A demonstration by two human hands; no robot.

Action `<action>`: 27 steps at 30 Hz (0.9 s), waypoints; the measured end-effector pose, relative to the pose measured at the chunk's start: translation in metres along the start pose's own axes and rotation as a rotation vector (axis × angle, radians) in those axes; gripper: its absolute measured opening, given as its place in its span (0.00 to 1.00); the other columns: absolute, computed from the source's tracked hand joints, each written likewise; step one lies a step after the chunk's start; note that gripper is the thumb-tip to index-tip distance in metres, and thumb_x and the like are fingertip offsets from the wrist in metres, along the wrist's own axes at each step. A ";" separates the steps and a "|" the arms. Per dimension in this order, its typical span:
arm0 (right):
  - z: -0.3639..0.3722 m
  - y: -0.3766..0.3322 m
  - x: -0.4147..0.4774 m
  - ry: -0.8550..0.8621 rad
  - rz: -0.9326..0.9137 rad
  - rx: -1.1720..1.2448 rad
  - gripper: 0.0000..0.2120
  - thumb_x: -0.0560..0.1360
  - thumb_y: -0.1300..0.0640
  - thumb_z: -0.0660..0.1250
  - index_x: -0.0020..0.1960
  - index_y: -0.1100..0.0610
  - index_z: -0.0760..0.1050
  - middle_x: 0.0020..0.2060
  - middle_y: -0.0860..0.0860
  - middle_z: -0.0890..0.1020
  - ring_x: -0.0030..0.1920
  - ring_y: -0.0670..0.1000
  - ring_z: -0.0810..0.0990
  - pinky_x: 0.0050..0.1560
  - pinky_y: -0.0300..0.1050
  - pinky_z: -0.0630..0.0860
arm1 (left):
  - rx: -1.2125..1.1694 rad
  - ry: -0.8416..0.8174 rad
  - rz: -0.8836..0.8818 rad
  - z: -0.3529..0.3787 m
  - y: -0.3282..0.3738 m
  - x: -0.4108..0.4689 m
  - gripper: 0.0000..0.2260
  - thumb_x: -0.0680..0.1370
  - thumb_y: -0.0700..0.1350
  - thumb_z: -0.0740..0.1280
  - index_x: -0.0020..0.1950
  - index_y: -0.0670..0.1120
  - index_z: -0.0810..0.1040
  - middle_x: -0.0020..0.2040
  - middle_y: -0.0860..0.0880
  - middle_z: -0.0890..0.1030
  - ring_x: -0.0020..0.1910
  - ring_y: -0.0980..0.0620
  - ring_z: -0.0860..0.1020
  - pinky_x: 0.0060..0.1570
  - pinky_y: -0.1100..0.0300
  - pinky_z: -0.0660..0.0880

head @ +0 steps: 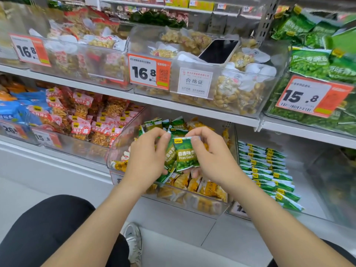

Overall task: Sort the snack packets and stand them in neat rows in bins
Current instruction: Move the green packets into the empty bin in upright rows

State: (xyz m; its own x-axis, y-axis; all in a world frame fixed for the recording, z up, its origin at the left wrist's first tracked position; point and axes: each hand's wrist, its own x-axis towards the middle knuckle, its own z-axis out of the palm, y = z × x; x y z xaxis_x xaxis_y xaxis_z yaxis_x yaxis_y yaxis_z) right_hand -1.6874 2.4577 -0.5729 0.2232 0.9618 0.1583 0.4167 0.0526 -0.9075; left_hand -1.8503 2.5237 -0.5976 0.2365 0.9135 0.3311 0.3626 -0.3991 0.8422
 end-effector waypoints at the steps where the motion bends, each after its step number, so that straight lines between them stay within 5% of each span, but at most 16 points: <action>1: -0.004 -0.001 -0.004 -0.028 -0.003 0.001 0.06 0.87 0.51 0.60 0.58 0.47 0.76 0.49 0.56 0.81 0.31 0.59 0.85 0.32 0.62 0.82 | -0.120 -0.060 -0.078 0.002 0.005 -0.003 0.11 0.87 0.51 0.62 0.50 0.50 0.81 0.41 0.49 0.82 0.33 0.50 0.85 0.26 0.54 0.81; 4: -0.018 0.001 -0.012 -0.069 0.003 0.014 0.07 0.84 0.51 0.68 0.62 0.45 0.77 0.54 0.54 0.80 0.46 0.59 0.86 0.42 0.59 0.86 | -0.394 -0.174 -0.274 0.006 0.017 -0.009 0.10 0.86 0.50 0.64 0.56 0.50 0.85 0.49 0.45 0.84 0.44 0.52 0.85 0.36 0.49 0.85; 7: -0.034 0.006 -0.019 -0.061 0.018 0.021 0.10 0.81 0.52 0.73 0.60 0.43 0.78 0.56 0.54 0.81 0.48 0.57 0.87 0.46 0.54 0.86 | -0.554 -0.283 -0.378 0.007 0.024 -0.011 0.14 0.85 0.54 0.66 0.58 0.45 0.86 0.53 0.43 0.87 0.50 0.46 0.86 0.46 0.51 0.85; 11: -0.052 0.012 -0.026 -0.010 0.031 0.002 0.11 0.80 0.53 0.74 0.60 0.50 0.77 0.57 0.55 0.81 0.46 0.56 0.88 0.48 0.55 0.86 | -0.560 -0.419 -0.261 0.011 0.032 -0.019 0.13 0.77 0.49 0.76 0.60 0.48 0.85 0.52 0.53 0.89 0.53 0.56 0.86 0.57 0.53 0.83; 14: -0.065 0.018 -0.032 -0.075 0.018 -0.036 0.13 0.81 0.49 0.71 0.62 0.50 0.72 0.58 0.54 0.81 0.50 0.60 0.86 0.50 0.61 0.85 | -0.498 -0.506 -0.150 0.023 0.031 -0.023 0.23 0.70 0.42 0.82 0.63 0.49 0.83 0.56 0.49 0.88 0.56 0.49 0.86 0.58 0.58 0.82; 18: -0.090 0.026 -0.045 -0.250 -0.005 -0.250 0.22 0.81 0.38 0.62 0.73 0.38 0.61 0.59 0.46 0.82 0.56 0.55 0.83 0.58 0.60 0.81 | -0.456 -0.512 -0.062 0.043 0.038 -0.026 0.23 0.72 0.37 0.81 0.64 0.50 0.82 0.55 0.49 0.88 0.55 0.49 0.85 0.60 0.52 0.81; 24: -0.141 0.024 -0.056 -0.155 -0.119 -0.413 0.19 0.71 0.42 0.81 0.58 0.45 0.81 0.51 0.43 0.86 0.52 0.46 0.85 0.52 0.56 0.82 | -0.308 -0.481 0.094 0.081 0.056 -0.029 0.22 0.73 0.36 0.79 0.61 0.52 0.77 0.54 0.50 0.86 0.50 0.45 0.86 0.54 0.43 0.83; 27: -0.161 0.029 -0.062 -0.130 -0.131 -0.548 0.18 0.69 0.42 0.82 0.55 0.45 0.83 0.47 0.41 0.86 0.49 0.43 0.82 0.47 0.41 0.76 | -0.195 -0.469 0.172 0.102 0.065 -0.034 0.24 0.73 0.40 0.81 0.63 0.55 0.77 0.59 0.51 0.83 0.50 0.51 0.85 0.52 0.50 0.84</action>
State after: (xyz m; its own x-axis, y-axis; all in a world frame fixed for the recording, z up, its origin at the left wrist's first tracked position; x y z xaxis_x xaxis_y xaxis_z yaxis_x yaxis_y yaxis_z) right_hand -1.5475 2.3561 -0.5465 0.0432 0.9835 0.1756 0.8371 0.0603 -0.5437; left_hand -1.7431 2.4585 -0.5971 0.6713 0.6849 0.2835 0.1195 -0.4775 0.8705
